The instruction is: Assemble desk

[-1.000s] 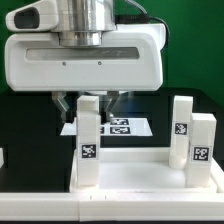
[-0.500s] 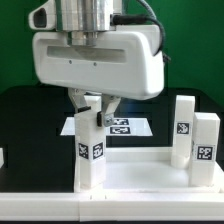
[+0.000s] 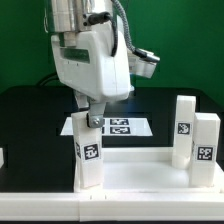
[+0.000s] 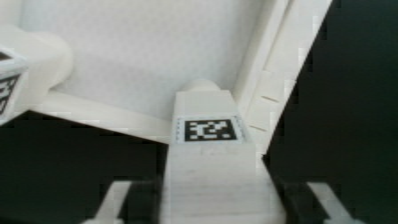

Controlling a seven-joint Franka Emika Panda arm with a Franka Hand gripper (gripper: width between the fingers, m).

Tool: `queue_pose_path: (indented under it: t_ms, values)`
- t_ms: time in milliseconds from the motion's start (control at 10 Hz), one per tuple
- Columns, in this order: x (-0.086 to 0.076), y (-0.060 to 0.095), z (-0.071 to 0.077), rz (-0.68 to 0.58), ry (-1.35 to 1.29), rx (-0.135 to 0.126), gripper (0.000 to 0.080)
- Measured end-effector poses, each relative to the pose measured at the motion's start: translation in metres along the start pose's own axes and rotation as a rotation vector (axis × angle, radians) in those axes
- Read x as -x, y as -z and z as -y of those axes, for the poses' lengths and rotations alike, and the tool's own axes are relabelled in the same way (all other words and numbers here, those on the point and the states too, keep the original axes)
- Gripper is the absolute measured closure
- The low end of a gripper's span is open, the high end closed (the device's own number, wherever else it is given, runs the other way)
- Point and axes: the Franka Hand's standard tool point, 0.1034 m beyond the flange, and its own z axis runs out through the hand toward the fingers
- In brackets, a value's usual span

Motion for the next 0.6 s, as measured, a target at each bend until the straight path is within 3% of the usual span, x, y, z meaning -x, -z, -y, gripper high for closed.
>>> queue_pose_path:
  t_ms: [300, 400, 600]
  values:
    - [0.0000, -0.0003, 0.0019, 0.030, -0.593, -0.029, 0.0515]
    - [0.0001, -0.0016, 0.0021, 0.039, -0.686, -0.045, 0.0515]
    - [0.0004, -0.0023, 0.0018, 0.039, -0.633, -0.044, 0.0515]
